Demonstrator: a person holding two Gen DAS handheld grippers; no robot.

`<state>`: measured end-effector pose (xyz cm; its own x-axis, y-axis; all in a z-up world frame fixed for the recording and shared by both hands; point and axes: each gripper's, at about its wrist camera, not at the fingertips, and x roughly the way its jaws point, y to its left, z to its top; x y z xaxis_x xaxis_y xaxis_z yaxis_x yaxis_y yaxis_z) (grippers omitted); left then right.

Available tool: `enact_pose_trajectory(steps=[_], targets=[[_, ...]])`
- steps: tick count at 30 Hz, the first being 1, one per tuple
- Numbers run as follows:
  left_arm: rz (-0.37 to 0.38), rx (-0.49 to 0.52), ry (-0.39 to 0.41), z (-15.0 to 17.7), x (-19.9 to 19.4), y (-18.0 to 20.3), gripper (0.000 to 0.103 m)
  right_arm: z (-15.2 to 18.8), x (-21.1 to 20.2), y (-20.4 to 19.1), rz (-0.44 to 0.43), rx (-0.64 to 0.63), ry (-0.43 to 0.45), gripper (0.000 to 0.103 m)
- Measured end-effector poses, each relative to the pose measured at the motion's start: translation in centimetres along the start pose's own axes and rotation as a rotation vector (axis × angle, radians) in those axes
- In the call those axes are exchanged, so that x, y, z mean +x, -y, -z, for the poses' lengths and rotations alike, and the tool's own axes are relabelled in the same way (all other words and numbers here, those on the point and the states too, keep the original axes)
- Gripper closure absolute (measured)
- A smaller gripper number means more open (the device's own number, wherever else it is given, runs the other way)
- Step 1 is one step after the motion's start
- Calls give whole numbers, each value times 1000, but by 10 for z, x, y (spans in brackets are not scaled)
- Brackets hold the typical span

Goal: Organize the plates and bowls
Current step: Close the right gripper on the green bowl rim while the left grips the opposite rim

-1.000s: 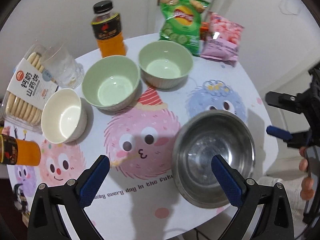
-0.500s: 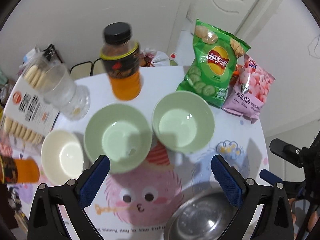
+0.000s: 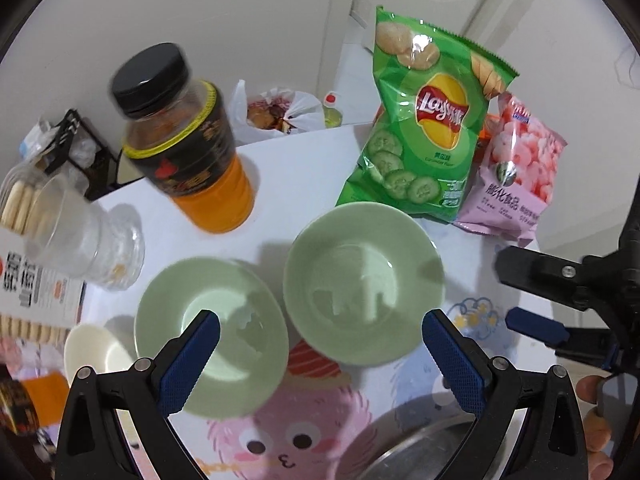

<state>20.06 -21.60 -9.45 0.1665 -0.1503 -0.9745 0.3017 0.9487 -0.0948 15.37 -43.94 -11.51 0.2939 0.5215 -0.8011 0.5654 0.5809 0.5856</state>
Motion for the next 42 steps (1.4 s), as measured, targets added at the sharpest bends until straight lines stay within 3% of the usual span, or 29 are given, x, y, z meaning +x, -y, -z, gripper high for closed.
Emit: enact_pose_trajectory(steps=[3, 17, 19, 21, 23, 33, 34, 38, 42], targets=[[4, 19, -15, -6, 10, 2, 0, -8, 16, -3, 18, -11, -36, 22], [1, 40, -56, -25, 45, 1, 1, -30, 48, 5, 30, 32, -99, 32], [-25, 71, -47, -25, 43, 2, 2, -31, 52, 4, 33, 29, -108, 38], [-37, 88, -37, -26, 42, 3, 7, -31, 56, 3, 41, 24, -120, 44], [-58, 85, -26, -28, 40, 0, 18, -32, 60, 2, 55, 16, -128, 48], [-9, 131, -48, -33, 49, 5, 27, -27, 77, -9, 75, -21, -161, 54], [2, 127, -53, -34, 50, 4, 31, -27, 78, -10, 78, -22, -160, 59], [39, 116, -88, -35, 61, 2, 50, -28, 80, -9, 87, -18, -160, 63], [41, 134, -104, -34, 68, 4, 57, -28, 86, -10, 94, -21, -170, 66]])
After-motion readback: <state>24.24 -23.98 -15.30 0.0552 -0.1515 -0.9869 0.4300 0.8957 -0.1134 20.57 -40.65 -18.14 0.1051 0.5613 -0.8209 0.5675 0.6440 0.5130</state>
